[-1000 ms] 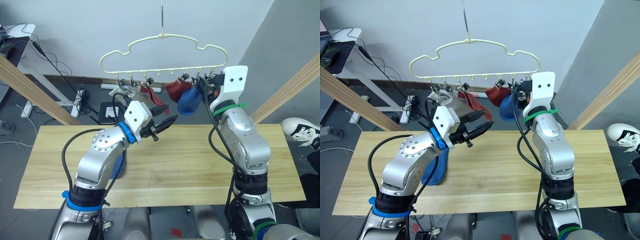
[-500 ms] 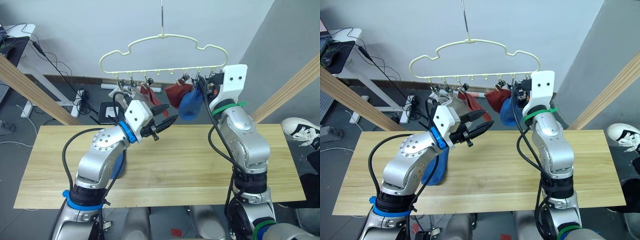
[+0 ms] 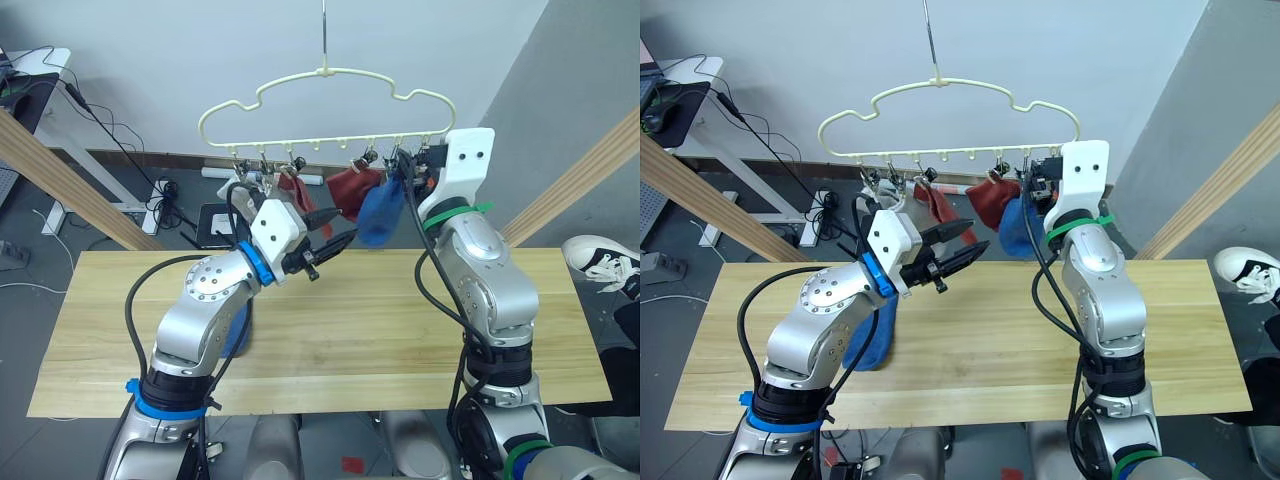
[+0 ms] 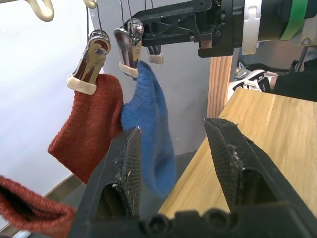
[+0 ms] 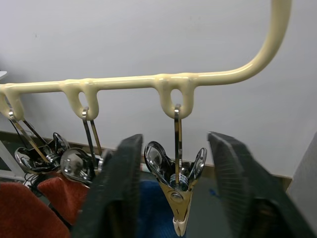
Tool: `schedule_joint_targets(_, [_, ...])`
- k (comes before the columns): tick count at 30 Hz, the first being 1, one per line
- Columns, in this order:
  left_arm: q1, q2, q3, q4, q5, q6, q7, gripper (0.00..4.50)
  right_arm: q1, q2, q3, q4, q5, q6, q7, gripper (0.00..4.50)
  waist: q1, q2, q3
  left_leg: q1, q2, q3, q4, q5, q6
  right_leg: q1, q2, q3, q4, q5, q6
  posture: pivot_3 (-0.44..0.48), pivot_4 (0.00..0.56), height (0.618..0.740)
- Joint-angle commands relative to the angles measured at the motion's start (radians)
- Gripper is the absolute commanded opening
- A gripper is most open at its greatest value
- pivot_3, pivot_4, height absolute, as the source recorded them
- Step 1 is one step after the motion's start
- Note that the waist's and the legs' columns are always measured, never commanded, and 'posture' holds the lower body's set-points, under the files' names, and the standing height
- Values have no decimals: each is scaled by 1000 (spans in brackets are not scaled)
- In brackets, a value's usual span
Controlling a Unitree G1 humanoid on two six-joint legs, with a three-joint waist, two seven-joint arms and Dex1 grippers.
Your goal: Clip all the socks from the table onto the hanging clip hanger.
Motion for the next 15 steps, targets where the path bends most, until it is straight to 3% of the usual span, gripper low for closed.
schedule_joint_targets(1, [-2,1,-4,-24,4,-32,-4,2261,-19,3,-6,-33,4,-16,-5,941,0,0,0,0,0,0,0,0,0,0,0,0,0,0,0,-119,308,740])
schedule_joint_targets(5, [13,6,-5,-30,9,-34,-5,2261,-18,-3,-7,-36,4,-17,0,50,0,0,0,0,0,0,0,0,0,0,0,0,0,0,0,-120,307,740])
schedule_joint_targets(12, [99,35,-3,-57,43,-39,16,2261,-19,-11,-9,-34,6,-19,7,46,-1,0,0,0,0,0,0,0,0,0,0,0,0,0,0,-118,310,740])
schedule_joint_targets(15, [208,13,37,-61,88,-44,117,2423,-19,-14,-9,-33,7,-18,10,46,-3,0,0,0,0,0,0,0,0,0,0,0,0,0,0,-118,310,740])
